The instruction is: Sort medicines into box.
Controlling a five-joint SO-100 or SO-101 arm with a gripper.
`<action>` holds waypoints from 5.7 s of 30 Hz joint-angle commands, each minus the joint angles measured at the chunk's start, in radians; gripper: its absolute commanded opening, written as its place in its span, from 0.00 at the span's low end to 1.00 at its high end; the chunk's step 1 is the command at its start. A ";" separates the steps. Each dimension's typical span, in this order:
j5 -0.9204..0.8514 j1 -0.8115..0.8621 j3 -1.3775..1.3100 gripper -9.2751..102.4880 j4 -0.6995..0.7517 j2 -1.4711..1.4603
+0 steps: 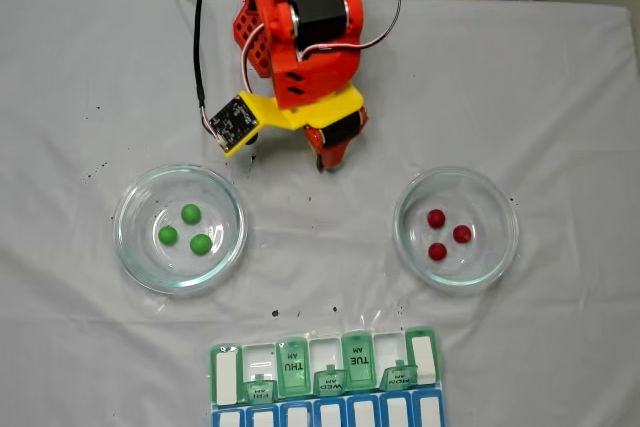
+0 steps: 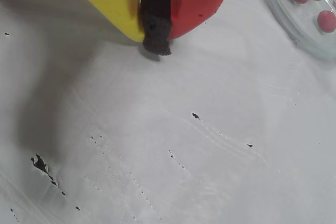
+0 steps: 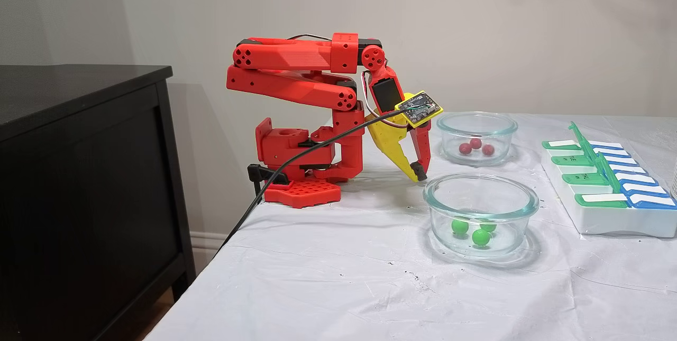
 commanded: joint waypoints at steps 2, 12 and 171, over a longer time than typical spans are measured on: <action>-0.003 -0.008 -0.091 0.08 0.009 0.006; -0.003 -0.008 -0.091 0.08 0.009 0.006; -0.368 -0.529 -1.390 0.22 0.005 -1.246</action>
